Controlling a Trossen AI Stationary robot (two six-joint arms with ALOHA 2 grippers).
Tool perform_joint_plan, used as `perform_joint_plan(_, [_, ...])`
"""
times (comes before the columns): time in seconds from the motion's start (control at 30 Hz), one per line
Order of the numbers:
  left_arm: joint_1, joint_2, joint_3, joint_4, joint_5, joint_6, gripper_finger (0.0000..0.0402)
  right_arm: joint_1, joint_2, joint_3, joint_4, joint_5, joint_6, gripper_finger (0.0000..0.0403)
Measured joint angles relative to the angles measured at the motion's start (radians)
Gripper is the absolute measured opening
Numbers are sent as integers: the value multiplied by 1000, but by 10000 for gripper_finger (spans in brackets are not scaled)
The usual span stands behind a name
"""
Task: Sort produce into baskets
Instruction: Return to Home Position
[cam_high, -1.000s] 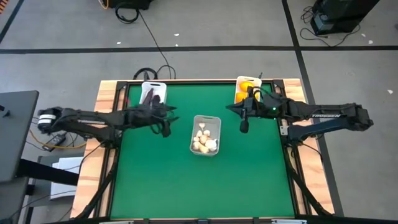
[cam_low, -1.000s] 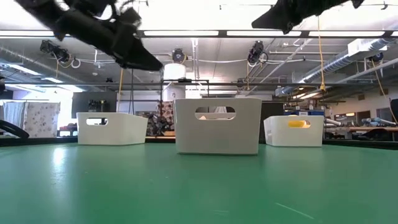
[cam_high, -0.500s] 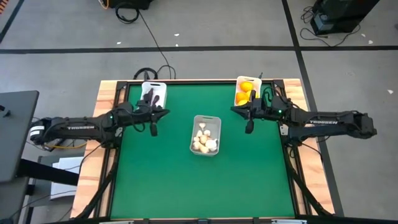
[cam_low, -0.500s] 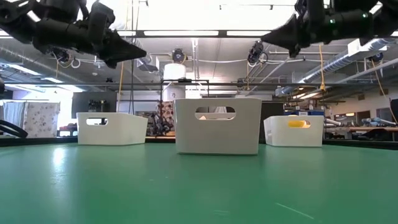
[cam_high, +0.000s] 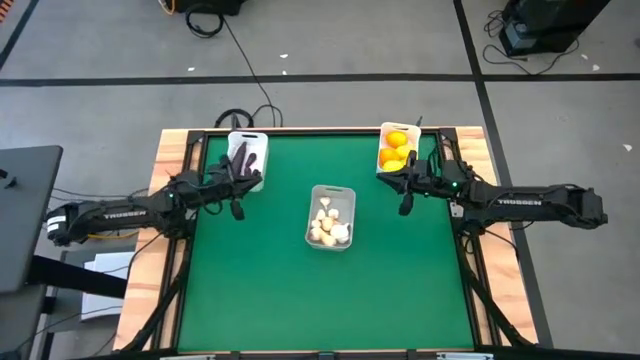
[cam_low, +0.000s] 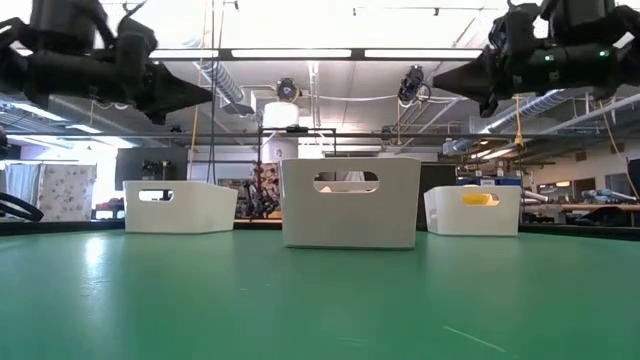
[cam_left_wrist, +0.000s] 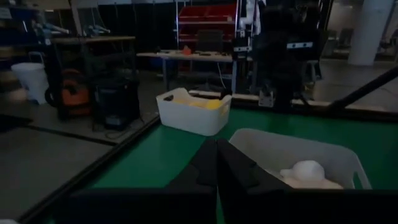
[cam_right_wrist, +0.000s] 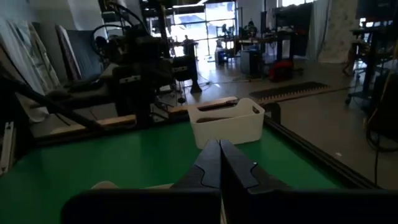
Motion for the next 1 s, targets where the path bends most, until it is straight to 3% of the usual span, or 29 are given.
perform_joint_plan(0.33, [1, -264, -6, -235, -1, -26, 5, 4, -237, -2, -236, 11, 26, 2])
perform_joint_plan(0.6, [0, -434, -6, -299, 71, -79, 5, 74, -343, -135, -70, 48, 79, 2])
perform_joint_plan(0.83, [-1, -552, -2, -457, 59, -106, 5, 112, -408, -181, -74, 101, 92, 2])
perform_joint_plan(1.0, [-1, -553, -3, -476, 59, -109, 5, 117, -484, -116, -331, 142, 47, 2])
